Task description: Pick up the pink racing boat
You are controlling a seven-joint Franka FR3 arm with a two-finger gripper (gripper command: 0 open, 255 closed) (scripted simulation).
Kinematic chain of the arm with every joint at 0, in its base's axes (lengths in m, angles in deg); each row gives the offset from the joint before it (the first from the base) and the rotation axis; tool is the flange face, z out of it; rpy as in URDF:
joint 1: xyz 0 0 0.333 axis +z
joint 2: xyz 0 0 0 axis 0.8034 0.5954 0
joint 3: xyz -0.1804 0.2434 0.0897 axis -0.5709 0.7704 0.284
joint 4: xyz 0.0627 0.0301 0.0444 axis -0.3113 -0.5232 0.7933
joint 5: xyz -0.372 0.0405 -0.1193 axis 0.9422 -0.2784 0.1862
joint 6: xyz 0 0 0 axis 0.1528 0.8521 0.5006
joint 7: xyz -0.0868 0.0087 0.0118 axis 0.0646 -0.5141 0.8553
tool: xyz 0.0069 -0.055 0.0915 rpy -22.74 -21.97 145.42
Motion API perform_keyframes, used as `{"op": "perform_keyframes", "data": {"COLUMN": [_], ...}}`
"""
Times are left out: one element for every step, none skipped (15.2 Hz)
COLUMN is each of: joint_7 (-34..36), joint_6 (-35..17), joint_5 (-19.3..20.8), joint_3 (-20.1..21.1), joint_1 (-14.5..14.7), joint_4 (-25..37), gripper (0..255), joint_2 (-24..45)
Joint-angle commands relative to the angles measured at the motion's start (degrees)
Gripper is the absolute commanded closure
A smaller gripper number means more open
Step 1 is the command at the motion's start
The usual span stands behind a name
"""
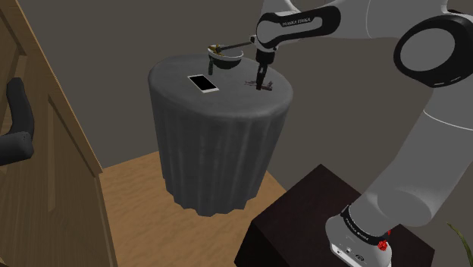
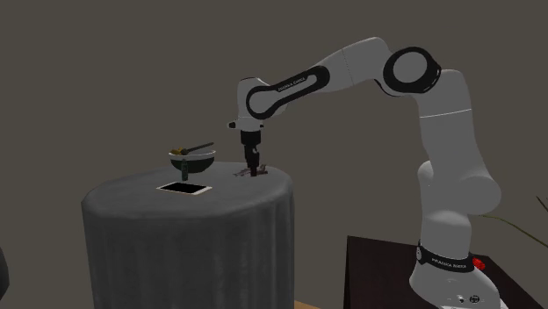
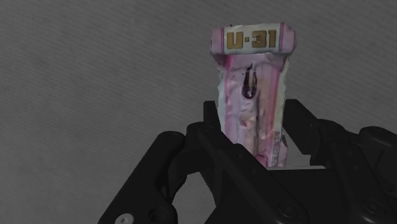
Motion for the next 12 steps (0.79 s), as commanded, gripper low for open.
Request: {"op": "perform_keyframes", "data": {"joint_7": [0.0, -0.1, -0.2, -0.2, -0.3, -0.3, -0.4, -0.5, -0.5, -0.6, -0.7, -0.7], "joint_6": [0.1, 0.8, 1.6, 2.3, 3.0, 3.8, 4.5, 5.3, 6.0, 6.8, 7.5, 8.3], "joint_5": [0.0, 0.0, 0.0, 0.0, -0.1, -0.1, -0.1, -0.1, -0.1, -0.1, -0.1, -0.1], "joint_3": [0.0, 0.0, 0.0, 0.0, 0.0, 0.0, 0.0, 0.0, 0.0, 0.0, 0.0, 0.0], "joint_1": [0.0, 0.0, 0.0, 0.0, 0.0, 0.0, 0.0, 0.0, 0.0, 0.0, 0.0, 0.0], "joint_4": [0.3, 0.9, 1.4, 2.1, 2.7, 3.4, 4.0, 4.7, 5.4, 6.1, 6.8, 7.6], "gripper": [255, 255, 255, 255, 255, 255, 255, 255, 255, 255, 255, 255], "joint_2": [0.1, 0.0, -0.1, -0.3, -0.3, -0.4, -0.5, -0.6, -0.6, -0.7, -0.7, -0.7]}}
